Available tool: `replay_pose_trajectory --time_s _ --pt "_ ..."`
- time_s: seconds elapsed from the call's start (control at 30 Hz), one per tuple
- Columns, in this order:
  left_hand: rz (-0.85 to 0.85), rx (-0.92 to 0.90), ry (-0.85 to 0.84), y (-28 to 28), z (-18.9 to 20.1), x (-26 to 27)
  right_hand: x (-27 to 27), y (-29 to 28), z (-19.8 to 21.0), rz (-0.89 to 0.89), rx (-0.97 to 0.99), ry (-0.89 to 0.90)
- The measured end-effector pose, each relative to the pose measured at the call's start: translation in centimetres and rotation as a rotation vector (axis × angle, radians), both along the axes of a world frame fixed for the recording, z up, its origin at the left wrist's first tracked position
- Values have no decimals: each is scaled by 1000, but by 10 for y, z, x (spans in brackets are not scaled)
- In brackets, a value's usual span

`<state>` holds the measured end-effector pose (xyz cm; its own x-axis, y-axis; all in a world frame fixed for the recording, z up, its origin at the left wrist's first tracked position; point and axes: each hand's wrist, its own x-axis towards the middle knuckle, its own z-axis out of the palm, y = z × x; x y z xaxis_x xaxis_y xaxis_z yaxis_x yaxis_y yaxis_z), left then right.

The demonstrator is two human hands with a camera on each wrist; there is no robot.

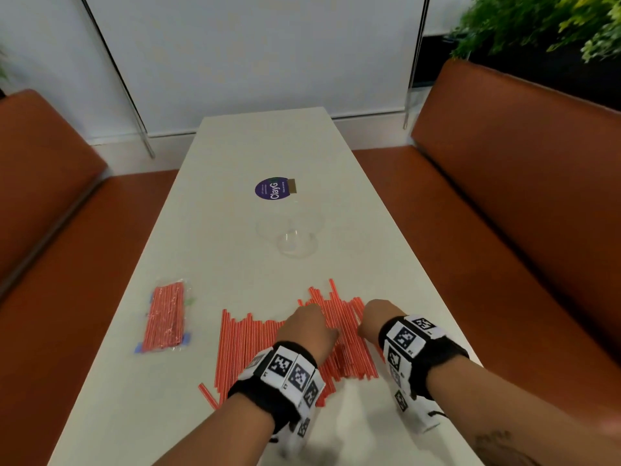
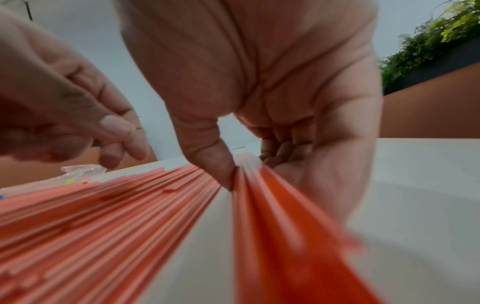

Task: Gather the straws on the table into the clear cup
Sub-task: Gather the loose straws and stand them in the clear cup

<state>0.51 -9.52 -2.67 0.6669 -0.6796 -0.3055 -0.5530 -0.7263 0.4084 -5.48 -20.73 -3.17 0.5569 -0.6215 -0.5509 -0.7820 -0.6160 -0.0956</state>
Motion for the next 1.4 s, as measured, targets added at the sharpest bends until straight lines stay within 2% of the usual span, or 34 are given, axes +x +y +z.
replay_pose_trajectory --time_s 0.2,0.33,0.4,0.53,0.6,0.73,0.8,0.9,1.07,1.17,1.27,1.4 --pt "-36 140 -49 -31 -7 2 -7 6 2 168 -32 65" --pt "-69 177 -92 -45 -6 1 -17 -2 1 133 -32 17" --pt "-94 210 -118 -50 -7 -2 -23 -7 4 74 -11 -36" --pt "-133 264 -119 -59 -6 -6 -34 -16 12 -172 142 -177" --pt "-181 286 -100 -61 -6 -7 -39 -26 4 -249 244 -258" --pt "-185 292 -71 -59 -10 -8 -44 -26 11 -533 480 -392" --pt "-159 283 -7 -58 -10 -6 -44 -25 12 -521 471 -404" --pt "-74 180 111 -52 -9 -3 -42 -26 2 -485 421 -379" --pt "126 -77 265 -39 3 3 -39 -21 3 -464 465 -387" --pt "196 -265 342 -29 12 7 -34 -13 10 -445 504 -426" --pt "255 -407 431 -15 24 11 -26 -7 19 -362 459 -500" --pt "382 -593 626 -1 38 19 -8 -2 42 -265 418 -630"
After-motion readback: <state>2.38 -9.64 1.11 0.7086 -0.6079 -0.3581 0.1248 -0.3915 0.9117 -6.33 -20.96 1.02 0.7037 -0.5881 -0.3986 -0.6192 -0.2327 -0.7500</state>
